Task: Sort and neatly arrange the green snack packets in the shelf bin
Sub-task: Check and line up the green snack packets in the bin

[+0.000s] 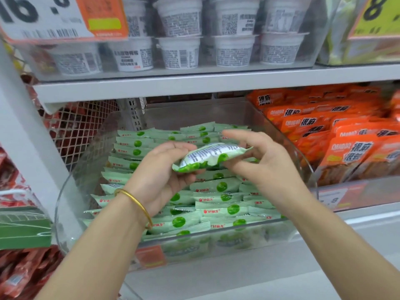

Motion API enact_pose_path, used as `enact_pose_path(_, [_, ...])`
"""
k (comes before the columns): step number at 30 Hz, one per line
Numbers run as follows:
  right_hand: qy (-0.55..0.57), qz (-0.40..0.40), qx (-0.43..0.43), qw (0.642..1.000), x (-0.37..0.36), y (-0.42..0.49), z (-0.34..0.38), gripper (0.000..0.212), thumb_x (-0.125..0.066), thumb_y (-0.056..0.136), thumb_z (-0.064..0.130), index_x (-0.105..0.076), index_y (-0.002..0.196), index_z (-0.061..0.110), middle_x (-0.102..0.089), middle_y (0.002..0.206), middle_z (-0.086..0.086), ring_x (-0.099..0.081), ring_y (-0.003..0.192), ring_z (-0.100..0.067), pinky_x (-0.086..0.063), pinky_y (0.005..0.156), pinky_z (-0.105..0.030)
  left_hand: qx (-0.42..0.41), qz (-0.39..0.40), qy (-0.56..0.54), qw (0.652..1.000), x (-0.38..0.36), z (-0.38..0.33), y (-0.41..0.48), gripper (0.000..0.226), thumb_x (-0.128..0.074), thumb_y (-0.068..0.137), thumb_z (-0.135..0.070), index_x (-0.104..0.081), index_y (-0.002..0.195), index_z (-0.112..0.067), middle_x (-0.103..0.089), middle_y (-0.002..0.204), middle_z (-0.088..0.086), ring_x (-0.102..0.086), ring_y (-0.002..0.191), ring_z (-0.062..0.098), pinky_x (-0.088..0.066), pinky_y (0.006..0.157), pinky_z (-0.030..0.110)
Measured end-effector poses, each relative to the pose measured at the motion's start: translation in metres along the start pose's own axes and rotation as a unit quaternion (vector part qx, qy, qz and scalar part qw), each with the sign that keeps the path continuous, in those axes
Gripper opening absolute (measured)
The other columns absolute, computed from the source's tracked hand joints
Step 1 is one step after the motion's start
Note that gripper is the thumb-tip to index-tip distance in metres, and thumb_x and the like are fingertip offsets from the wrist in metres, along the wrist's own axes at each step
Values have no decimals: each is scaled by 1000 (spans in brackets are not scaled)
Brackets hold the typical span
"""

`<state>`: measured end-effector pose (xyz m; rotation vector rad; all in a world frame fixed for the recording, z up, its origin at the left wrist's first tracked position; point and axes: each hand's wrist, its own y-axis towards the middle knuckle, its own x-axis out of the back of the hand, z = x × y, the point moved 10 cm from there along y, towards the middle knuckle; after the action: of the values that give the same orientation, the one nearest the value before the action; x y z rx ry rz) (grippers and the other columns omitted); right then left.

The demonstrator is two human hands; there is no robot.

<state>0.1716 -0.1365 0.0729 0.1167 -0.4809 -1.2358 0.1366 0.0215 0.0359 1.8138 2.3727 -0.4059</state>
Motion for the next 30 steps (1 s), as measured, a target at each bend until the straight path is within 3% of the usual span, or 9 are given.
enact_pose_path(5, [-136,-104,80,982,17,13,16,9,-75,76,20,-70,82,21,-51,92,5,-48,86,-2,-41,75,-13,-22,-47,-7,999,-1,-13,17,20,-37,101,-16,-53,98,-5,-68,73,8,-65,50,18,-50,41,22])
enact_pose_path(7, [-193,-135,112,965,23,16,22,13,-72,80,22,-68,83,11,-56,89,2,-47,81,-5,-42,72,-22,-101,-107,148,978,14,-31,28,16,-36,100,-15,-52,101,-11,-63,96,5,-68,67,20,-54,54,24])
enact_pose_path(9, [-280,-148,129,940,20,22,26,17,-68,84,25,-63,83,9,-59,83,1,-50,76,-12,-42,66,-31,-184,-124,429,876,12,-46,35,25,-40,97,-10,-57,115,-10,-57,118,9,-62,97,26,-50,74,23])
enact_pose_path(11, [-375,-161,158,899,12,28,32,20,-67,84,25,-58,81,8,-61,77,-5,-55,71,-25,-42,58,-34,-201,-78,590,778,1,-35,44,36,-41,95,-14,-53,129,-11,-45,139,10,-43,126,27,-37,103,29])
enact_pose_path(16, [-476,-146,186,847,-15,49,38,20,-76,73,13,-60,82,6,-63,65,-13,-57,62,-34,-28,54,-28,-105,-8,705,702,-3,-1,51,49,-28,100,-34,-22,148,-25,-10,158,-7,-3,145,14,-5,116,43])
enact_pose_path(19, [-518,-118,183,827,-26,61,33,24,-76,68,8,-66,90,9,-64,68,-11,-59,67,-34,-28,59,-29,-95,-5,710,698,0,-1,50,50,-30,100,-37,-22,148,-25,-12,158,-4,-7,145,16,-7,117,42])
enact_pose_path(22, [-574,-50,137,806,-39,73,23,38,-66,79,5,-58,113,20,-65,97,-5,-54,98,-32,-34,75,-33,-84,-6,713,696,3,-1,51,51,-32,99,-39,-25,147,-21,-14,157,-1,-8,145,16,-9,118,40])
enact_pose_path(26, [-599,41,52,798,-53,96,9,29,-56,89,5,-53,113,21,-61,109,-6,-48,114,-30,-35,89,-36,-76,-8,713,697,3,-1,50,52,-32,99,-40,-28,146,-19,-14,157,-2,-8,145,16,-8,116,38])
enact_pose_path(30, [-626,100,31,773,-72,102,-10,31,-59,88,9,-56,117,21,-58,117,-6,-48,115,-30,-32,81,-33,-79,-11,707,703,4,-2,48,50,-34,98,-39,-31,144,-19,-16,157,-2,-11,144,17,-10,115,37])
